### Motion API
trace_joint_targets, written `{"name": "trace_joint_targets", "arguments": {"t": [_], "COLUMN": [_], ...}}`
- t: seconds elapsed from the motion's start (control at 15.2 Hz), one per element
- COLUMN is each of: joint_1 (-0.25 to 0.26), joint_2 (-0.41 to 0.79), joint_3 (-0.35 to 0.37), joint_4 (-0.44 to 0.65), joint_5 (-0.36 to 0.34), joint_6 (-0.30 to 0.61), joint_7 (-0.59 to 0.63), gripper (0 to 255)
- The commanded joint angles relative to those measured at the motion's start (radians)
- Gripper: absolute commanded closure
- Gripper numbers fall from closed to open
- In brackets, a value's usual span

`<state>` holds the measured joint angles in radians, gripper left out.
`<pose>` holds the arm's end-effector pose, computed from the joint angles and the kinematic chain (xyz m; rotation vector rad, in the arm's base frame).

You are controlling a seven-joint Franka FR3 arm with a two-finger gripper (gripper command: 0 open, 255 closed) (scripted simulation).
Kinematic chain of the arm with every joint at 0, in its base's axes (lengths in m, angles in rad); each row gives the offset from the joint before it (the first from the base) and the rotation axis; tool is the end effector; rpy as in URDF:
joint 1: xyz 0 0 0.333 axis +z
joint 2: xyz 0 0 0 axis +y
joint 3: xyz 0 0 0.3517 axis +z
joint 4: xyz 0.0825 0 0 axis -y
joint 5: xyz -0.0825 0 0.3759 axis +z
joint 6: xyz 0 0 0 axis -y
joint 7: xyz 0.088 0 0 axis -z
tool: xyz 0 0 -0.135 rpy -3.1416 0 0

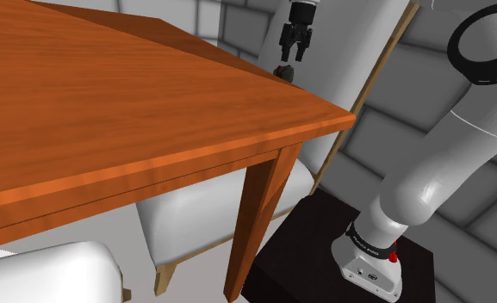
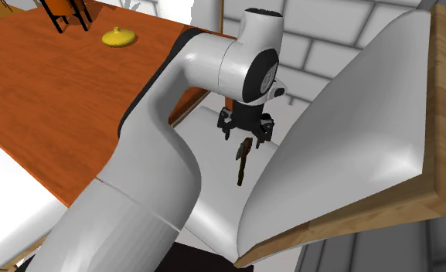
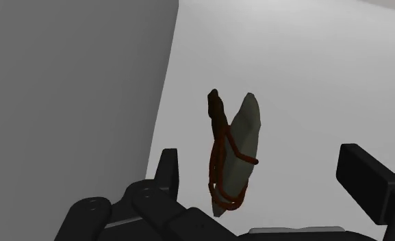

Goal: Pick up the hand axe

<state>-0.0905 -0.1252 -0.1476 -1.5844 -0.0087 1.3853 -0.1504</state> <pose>0.4654 -0.1202 0.6742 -3.1126 0.1357 0.1122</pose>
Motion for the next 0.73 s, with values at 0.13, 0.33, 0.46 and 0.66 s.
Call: {"name": "trace_joint_targets", "arguments": {"t": [0.13,0.33,0.46,0.66], "joint_1": [-0.004,-0.004,-0.004,-0.004], "joint_2": [0.008,-0.005,-0.008,-0.010], "joint_3": [-0.005,-0.005,-0.005,-0.004], "joint_4": [-0.041,-0.097,-0.107,-0.111], "joint_5": [0.005,0.003,0.003,0.002], "joint_6": [0.038,0.081,0.090,0.091], "joint_7": [0.001,0.002,0.002,0.003], "gripper": [0,0,0,255]}}
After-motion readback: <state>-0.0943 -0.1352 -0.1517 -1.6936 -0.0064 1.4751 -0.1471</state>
